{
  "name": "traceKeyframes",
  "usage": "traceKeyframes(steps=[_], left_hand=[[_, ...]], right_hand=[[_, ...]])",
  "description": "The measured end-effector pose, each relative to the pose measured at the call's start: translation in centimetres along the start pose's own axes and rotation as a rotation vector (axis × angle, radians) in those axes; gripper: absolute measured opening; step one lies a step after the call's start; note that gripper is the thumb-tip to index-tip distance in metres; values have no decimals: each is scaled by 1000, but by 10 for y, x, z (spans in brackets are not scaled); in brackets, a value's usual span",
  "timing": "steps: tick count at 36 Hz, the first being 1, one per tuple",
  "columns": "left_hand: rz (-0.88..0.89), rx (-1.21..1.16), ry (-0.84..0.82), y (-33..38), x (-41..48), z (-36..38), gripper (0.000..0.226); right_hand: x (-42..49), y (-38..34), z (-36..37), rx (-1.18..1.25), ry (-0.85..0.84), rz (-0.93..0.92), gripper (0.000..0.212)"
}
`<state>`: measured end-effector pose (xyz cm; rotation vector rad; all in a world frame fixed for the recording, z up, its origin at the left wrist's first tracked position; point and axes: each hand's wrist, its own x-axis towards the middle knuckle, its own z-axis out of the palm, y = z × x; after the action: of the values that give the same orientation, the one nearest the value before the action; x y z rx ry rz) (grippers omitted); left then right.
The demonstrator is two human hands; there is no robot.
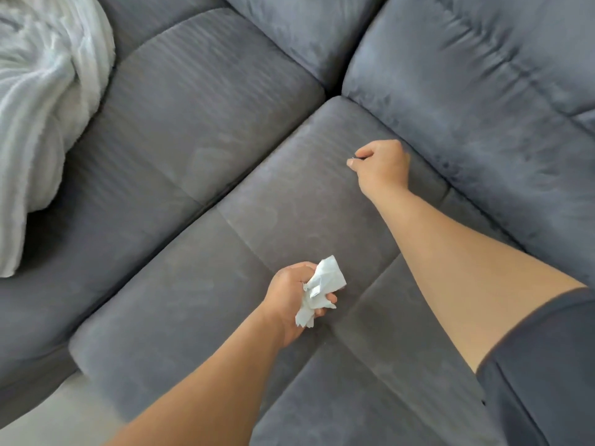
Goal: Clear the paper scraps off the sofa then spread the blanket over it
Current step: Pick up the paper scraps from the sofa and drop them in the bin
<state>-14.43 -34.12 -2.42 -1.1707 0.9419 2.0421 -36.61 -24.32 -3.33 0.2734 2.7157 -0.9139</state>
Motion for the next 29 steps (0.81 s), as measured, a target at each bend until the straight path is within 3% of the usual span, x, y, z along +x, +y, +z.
traceKeyframes(steps=[7, 10, 12, 16, 18, 21, 26, 29], left_hand=[[66, 31, 5, -1, -1, -3, 19], [22, 10, -19, -1, -5, -6, 44], [-16, -9, -50, 0, -16, -10, 48], [-59, -162, -40, -2, -54, -29, 19], [-75, -278, -22, -13, -79, -54, 19], [-98, -416, -23, -28, -123, -107, 29], [-15, -538, 37, -27, -200, -209, 20], [59, -595, 37, -17, -239, -270, 12]], right_hand=[[3, -18, 8, -220, 53, 97, 8], [-9, -24, 5, -323, -64, 10, 13], [-32, -29, -3, -231, -213, 7, 20], [-128, -33, -14, 80, -401, -30, 11], [-192, -37, -10, 208, -499, -3, 10], [-274, -50, 7, 314, -547, 28, 17], [-377, -107, 52, 348, -556, 7, 26], [-427, -150, 90, 364, -642, -75, 16]])
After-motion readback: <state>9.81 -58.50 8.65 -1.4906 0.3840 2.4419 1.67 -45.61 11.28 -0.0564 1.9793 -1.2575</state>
